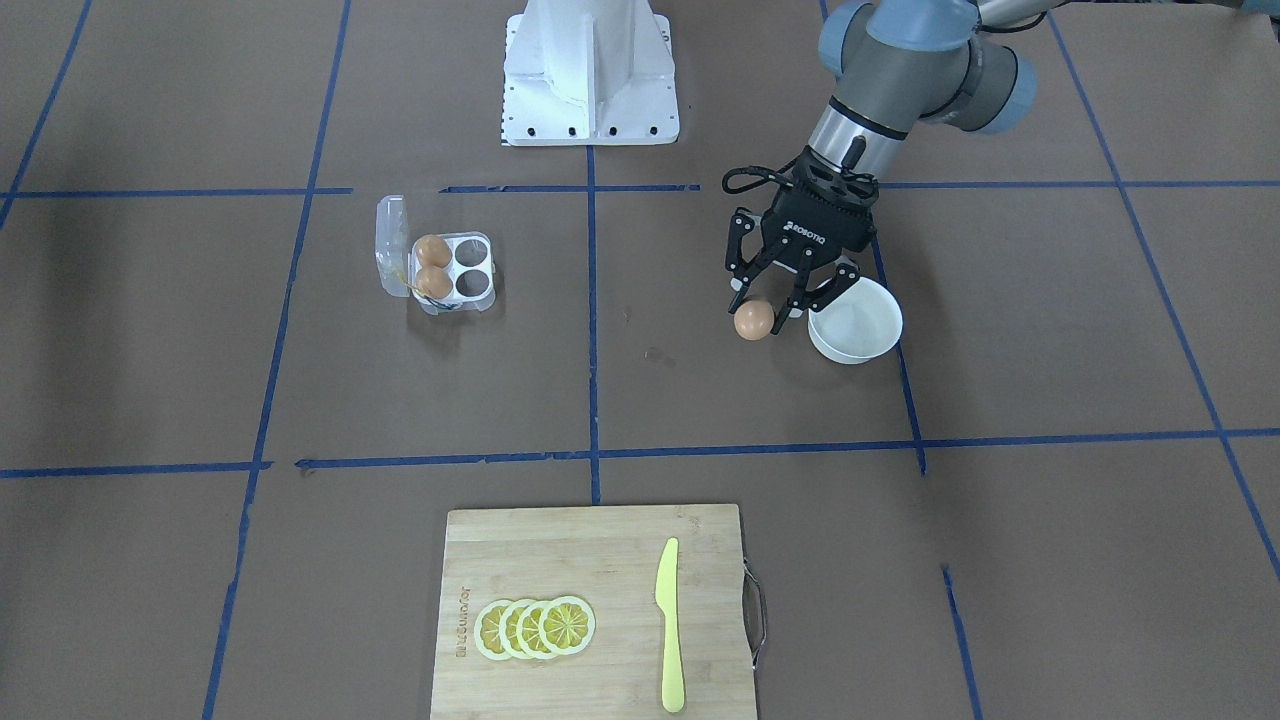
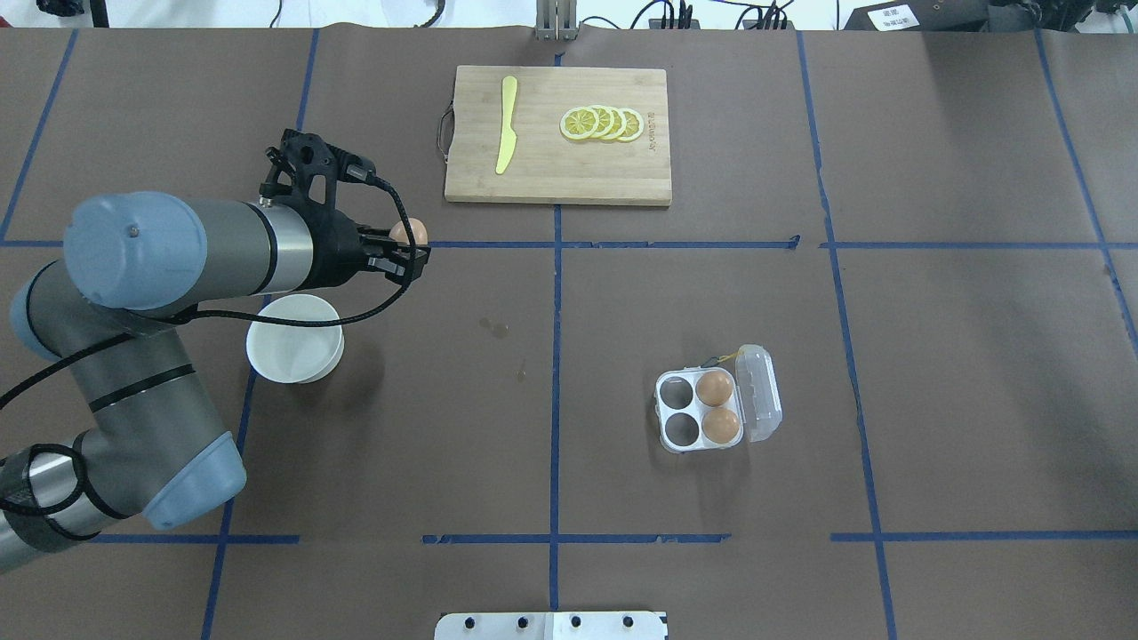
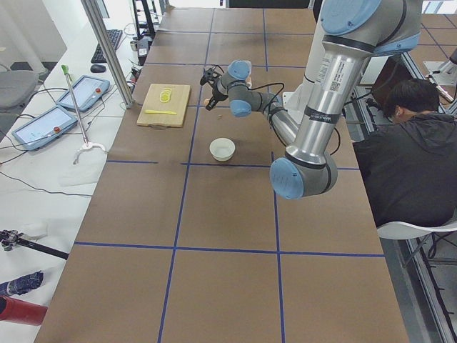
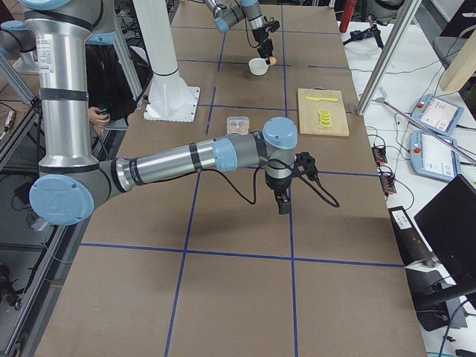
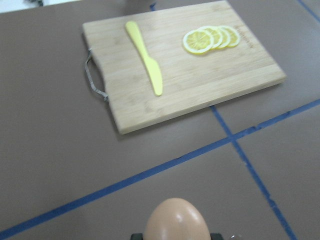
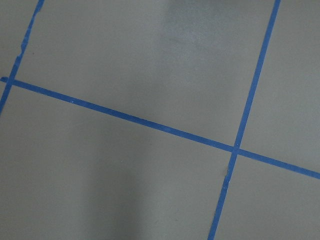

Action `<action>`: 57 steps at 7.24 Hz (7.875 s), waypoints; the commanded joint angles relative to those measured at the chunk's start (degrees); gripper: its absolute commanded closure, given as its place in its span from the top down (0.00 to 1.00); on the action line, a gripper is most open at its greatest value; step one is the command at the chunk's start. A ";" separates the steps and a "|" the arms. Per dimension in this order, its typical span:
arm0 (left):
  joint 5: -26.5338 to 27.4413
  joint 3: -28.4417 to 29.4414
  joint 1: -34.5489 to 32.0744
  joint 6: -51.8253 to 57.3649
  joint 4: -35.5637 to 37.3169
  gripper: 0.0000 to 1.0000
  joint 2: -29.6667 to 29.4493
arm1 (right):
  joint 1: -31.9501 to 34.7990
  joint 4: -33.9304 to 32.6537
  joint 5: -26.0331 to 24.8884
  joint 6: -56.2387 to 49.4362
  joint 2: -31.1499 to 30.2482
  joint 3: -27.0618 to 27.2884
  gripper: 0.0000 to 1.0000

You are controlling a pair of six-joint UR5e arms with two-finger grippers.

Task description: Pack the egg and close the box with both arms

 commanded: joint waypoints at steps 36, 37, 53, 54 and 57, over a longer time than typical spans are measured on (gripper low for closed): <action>12.87 19.53 21.09 23.18 -28.23 1.00 -19.81 | 0.70 0.00 -0.26 0.33 -0.45 -0.30 1.00; 12.68 14.59 19.25 22.40 -20.04 1.00 -18.06 | 0.70 0.00 -0.17 0.33 -0.45 -0.30 1.00; -33.58 14.10 -56.94 64.23 37.26 1.00 22.96 | -0.26 0.08 0.27 5.22 -0.97 0.05 1.00; -35.72 12.44 -58.10 64.23 37.60 1.00 25.09 | -2.00 0.08 0.27 5.69 -0.89 0.14 1.00; -36.80 11.12 -59.07 64.05 43.23 1.00 24.94 | -11.73 0.26 0.09 19.69 -0.36 6.17 1.00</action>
